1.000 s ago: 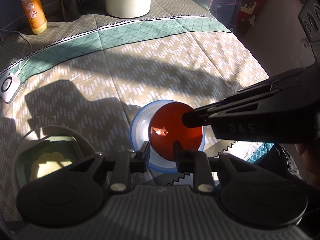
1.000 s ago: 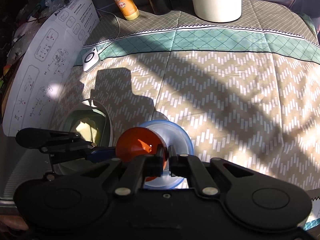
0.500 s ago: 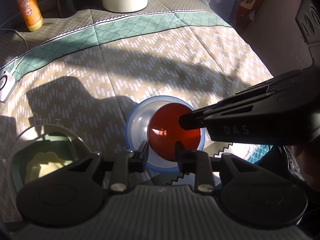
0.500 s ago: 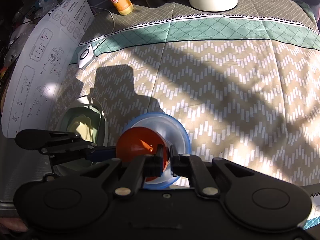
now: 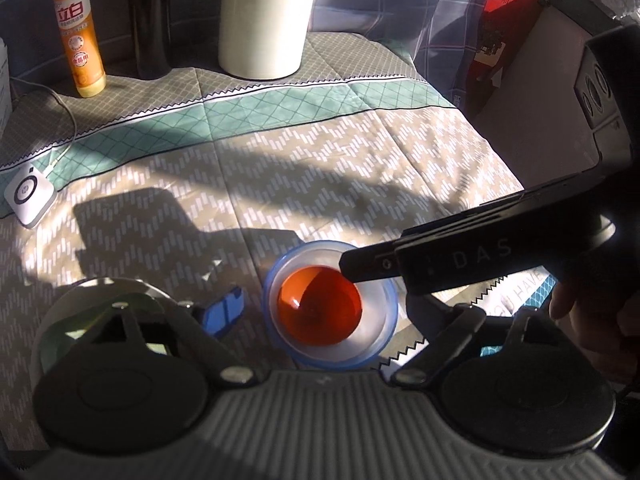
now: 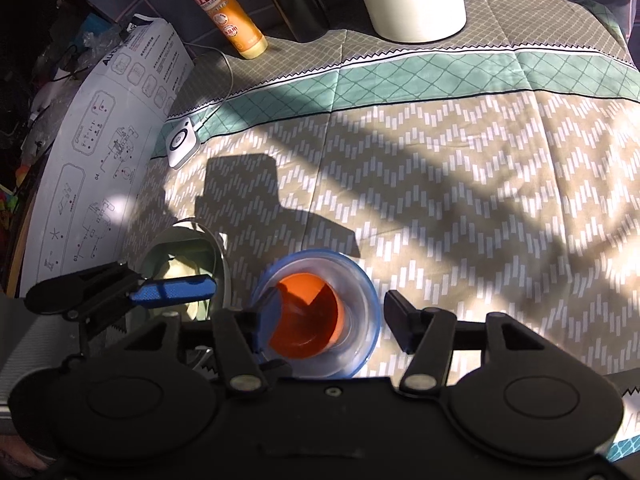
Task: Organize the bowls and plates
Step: 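Open both grippers and withdraw from the orange bowl, then close the left gripper on the blue bowl rim while the right gripper grips it too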
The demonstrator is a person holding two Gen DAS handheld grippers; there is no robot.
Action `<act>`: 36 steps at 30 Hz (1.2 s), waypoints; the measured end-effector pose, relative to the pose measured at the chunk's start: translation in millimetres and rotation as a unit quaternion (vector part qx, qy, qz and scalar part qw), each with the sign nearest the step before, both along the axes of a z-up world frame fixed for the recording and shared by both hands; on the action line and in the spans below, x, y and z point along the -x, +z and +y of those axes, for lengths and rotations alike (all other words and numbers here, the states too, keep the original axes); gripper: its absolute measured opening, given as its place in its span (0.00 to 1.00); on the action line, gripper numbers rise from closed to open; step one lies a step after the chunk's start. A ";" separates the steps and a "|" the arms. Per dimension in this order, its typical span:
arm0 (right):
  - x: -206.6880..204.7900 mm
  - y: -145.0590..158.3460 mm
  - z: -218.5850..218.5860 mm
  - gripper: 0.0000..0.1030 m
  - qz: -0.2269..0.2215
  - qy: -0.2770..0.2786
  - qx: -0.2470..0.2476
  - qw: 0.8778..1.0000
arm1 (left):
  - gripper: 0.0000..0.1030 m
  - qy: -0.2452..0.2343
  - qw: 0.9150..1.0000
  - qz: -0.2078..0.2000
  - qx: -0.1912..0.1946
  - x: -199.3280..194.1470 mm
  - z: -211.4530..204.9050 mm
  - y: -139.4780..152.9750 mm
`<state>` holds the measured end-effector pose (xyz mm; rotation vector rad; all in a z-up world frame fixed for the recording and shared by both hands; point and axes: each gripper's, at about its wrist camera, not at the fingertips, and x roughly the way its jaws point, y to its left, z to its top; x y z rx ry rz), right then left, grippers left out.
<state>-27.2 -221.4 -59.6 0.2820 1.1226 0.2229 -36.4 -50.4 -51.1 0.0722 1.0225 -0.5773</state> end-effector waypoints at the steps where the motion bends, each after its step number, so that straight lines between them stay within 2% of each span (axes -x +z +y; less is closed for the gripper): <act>1: 0.6 3.2 -0.8 0.65 -0.006 -0.002 0.000 1.000 | 0.87 0.004 1.000 -0.004 0.001 -0.2 2.3 1.8; 3: 1.3 8.1 -2.1 0.74 -0.016 -0.007 0.003 1.000 | 0.89 0.016 1.000 -0.011 0.003 -1.8 8.2 4.3; 5: 1.7 11.2 -3.7 0.77 -0.023 -0.013 0.003 1.000 | 0.90 0.032 0.999 -0.012 0.001 -4.0 15.1 3.2; 8: 2.4 11.9 -8.4 0.88 -0.022 -0.028 -0.006 0.999 | 0.91 0.055 0.998 -0.006 0.007 -7.3 25.2 -0.1; 9: 3.1 11.3 -10.8 0.89 -0.022 -0.034 -0.013 0.999 | 0.91 0.065 0.998 -0.005 0.014 -7.9 30.1 -1.8; 13: 5.1 3.4 -20.2 0.91 -0.014 -0.063 -0.029 0.997 | 0.92 0.091 0.996 -0.005 0.015 -9.3 39.0 -9.6; 19: 12.9 -14.6 -32.2 0.91 0.007 -0.101 -0.034 0.994 | 0.92 0.082 0.997 -0.003 -0.005 -8.2 30.5 -22.9; 26: 16.3 -32.8 -30.5 0.91 0.028 -0.110 -0.038 0.993 | 0.92 0.059 0.998 -0.002 -0.016 -4.5 17.0 -33.5; 32: 14.9 -35.3 -28.4 0.91 0.021 -0.111 -0.036 0.993 | 0.90 0.047 0.999 0.008 -0.015 -5.8 12.8 -39.3; 36: 11.9 -33.5 -24.0 0.84 0.010 -0.105 -0.021 0.994 | 0.84 0.039 0.999 0.016 -0.016 -7.9 10.1 -43.2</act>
